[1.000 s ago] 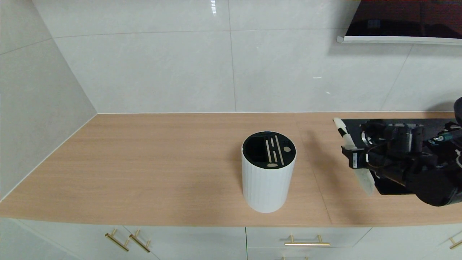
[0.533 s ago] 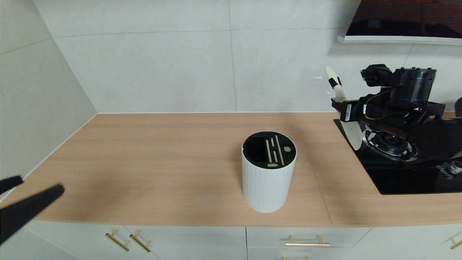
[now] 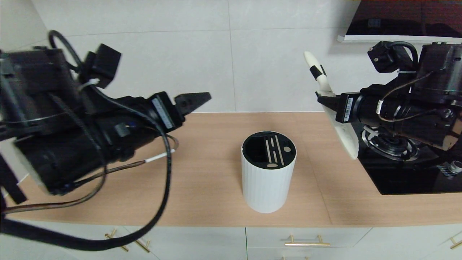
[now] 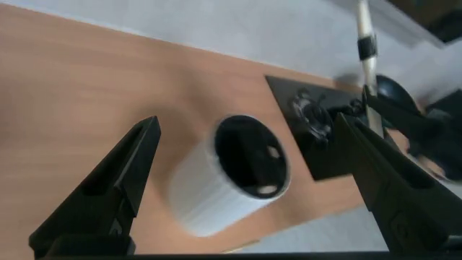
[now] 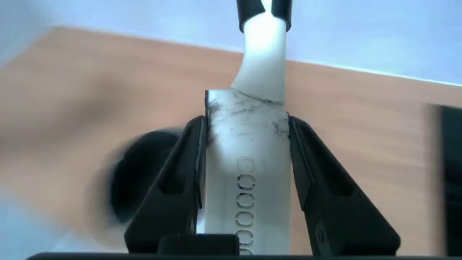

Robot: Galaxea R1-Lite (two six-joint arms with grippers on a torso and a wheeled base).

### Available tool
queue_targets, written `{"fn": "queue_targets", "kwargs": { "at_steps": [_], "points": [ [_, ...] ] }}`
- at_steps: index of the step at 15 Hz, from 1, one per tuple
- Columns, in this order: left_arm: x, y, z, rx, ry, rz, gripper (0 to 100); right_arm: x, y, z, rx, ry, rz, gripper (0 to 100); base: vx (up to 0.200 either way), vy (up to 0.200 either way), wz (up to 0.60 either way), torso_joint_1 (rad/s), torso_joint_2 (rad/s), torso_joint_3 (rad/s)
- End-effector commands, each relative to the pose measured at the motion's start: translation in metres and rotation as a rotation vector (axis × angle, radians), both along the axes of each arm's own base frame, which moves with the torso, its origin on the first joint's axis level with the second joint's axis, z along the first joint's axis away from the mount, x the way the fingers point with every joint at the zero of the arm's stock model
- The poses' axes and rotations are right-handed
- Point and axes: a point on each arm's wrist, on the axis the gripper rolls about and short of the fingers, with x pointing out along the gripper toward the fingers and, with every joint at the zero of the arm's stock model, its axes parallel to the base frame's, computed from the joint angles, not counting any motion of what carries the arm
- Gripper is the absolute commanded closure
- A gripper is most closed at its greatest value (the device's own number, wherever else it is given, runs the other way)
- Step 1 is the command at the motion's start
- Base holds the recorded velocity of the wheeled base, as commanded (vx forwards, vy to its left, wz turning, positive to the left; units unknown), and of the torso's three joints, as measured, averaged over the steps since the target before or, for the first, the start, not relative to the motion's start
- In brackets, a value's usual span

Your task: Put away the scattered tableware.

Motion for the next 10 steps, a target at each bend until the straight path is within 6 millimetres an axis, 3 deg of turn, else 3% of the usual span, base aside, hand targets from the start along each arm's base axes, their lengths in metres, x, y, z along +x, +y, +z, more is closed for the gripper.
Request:
{"fn": "queue_targets", "kwargs": {
  "at_steps": [1,4,10],
  "points": [
    [0.005,-0.050,-0.026,0.023,0.073,-0.103,0,-0.041,0.024,0.005,0.007,0.010,0.129,100,0.000,0.000,0.00,0.000,0.00,0.000],
    [-0.004,-0.060,-0.026,-0.111,0.120,-0.232,0,-0.051,0.049,-0.012,-0.034,0.052,0.143,100,0.000,0.000,0.00,0.000,0.00,0.000],
    [-0.005,-0.059,-0.034,-0.201,0.064,-0.305,0,-0.062,0.062,-0.020,-0.054,0.072,0.191,100,0.000,0.000,0.00,0.000,0.00,0.000]
  ]
}}
